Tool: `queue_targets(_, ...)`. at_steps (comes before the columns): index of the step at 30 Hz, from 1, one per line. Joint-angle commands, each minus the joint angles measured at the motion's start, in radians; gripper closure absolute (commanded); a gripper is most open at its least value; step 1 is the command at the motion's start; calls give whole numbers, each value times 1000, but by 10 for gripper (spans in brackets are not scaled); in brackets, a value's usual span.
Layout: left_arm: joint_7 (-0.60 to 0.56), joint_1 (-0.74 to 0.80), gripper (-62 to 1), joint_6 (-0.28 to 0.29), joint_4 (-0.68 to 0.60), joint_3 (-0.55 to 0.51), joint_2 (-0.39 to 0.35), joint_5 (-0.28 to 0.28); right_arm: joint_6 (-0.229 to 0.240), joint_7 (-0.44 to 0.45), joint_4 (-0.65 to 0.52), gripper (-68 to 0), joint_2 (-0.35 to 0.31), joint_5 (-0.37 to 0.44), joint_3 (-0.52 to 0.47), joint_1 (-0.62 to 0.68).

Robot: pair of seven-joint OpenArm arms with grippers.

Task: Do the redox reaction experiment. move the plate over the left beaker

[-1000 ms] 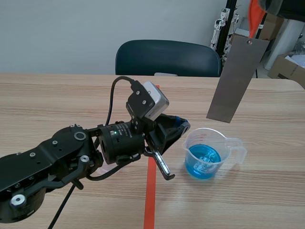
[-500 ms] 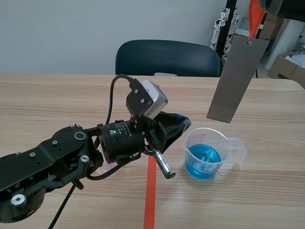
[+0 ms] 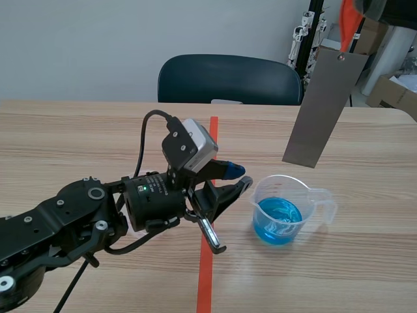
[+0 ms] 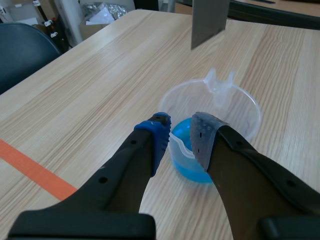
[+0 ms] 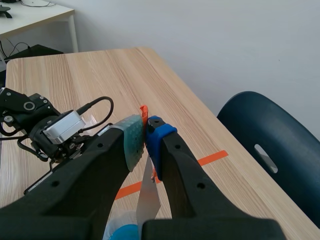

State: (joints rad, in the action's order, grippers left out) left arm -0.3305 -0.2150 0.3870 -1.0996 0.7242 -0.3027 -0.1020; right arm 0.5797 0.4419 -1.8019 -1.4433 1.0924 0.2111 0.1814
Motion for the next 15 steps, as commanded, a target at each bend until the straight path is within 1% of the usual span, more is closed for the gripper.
queue_targets(1,-17,29,-176,2,-63,-8,-18,-6,-5,26,-10,-2,-11,15,-17,-10)
queue_targets(6,-18,104,-188,1,-144,-16,-89,-6,-5,34,-10,-2,-10,15,-17,-10)
queue_targets(7,-23,120,-203,1,-155,-24,-99,-6,-5,38,-10,-2,-10,15,-17,-10)
queue_targets(12,-84,237,-330,0,-215,-106,-149,-6,-5,60,-10,-2,-10,15,-17,-10)
queue_targets(15,-116,307,-371,1,-242,-160,-179,-6,-5,63,-10,-2,-8,15,-17,-10)
